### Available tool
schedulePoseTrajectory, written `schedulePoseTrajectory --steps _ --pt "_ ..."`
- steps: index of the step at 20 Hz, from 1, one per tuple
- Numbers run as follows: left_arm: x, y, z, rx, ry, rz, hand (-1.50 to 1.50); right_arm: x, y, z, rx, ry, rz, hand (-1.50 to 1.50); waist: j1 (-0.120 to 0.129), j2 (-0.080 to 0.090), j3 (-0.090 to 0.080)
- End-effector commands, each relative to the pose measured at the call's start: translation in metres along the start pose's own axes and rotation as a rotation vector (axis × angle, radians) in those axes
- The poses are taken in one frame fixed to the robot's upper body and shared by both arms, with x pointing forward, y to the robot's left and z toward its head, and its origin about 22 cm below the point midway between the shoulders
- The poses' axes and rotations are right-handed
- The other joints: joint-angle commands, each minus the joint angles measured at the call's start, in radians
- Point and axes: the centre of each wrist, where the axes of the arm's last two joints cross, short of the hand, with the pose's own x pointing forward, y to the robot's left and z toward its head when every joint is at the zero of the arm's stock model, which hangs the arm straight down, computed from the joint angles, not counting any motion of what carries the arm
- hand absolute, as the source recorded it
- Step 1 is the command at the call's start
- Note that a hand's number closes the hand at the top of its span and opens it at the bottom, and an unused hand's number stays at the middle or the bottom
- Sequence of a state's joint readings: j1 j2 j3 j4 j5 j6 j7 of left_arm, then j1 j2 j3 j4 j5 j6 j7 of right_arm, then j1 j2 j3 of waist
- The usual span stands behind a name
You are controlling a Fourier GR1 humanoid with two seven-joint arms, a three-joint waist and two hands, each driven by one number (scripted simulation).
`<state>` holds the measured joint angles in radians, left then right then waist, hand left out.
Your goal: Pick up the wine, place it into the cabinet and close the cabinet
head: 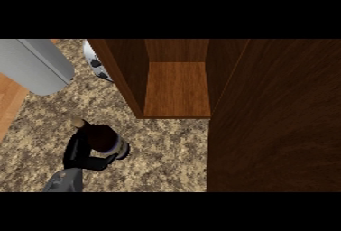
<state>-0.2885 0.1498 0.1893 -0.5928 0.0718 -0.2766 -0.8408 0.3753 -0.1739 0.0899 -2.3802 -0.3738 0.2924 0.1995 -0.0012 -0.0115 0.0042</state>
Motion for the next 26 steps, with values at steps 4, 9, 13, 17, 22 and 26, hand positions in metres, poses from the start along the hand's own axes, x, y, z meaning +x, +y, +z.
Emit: schedulePoseTrajectory --steps 4,9,13,17,22,26 --pt "0.016 -0.031 -0.009 0.070 -0.020 -0.203 1.50 0.025 0.005 0.013 0.009 -0.026 0.019 -1.50 -0.001 0.005 -0.002" --pt "0.028 -0.063 -0.009 0.080 0.007 -0.196 1.50 0.036 0.011 0.016 0.006 -0.041 0.019 -1.50 -0.002 0.007 -0.003" --pt "0.041 -0.088 -0.034 0.051 0.003 -0.247 1.50 0.019 0.008 0.001 0.015 -0.029 0.010 -1.50 -0.005 0.010 -0.004" --pt "0.059 -0.113 -0.049 0.054 0.037 -0.219 1.50 0.030 0.010 0.010 0.004 -0.028 0.032 -1.50 -0.009 0.010 -0.004" --pt "0.077 -0.144 -0.071 0.014 0.027 -0.289 1.50 0.035 0.006 0.010 0.021 -0.040 0.001 -1.50 -0.010 0.010 -0.004" --pt "0.083 -0.174 -0.077 0.010 0.041 -0.377 1.50 0.033 0.001 0.009 0.035 -0.025 0.011 -1.50 -0.014 0.011 -0.004"
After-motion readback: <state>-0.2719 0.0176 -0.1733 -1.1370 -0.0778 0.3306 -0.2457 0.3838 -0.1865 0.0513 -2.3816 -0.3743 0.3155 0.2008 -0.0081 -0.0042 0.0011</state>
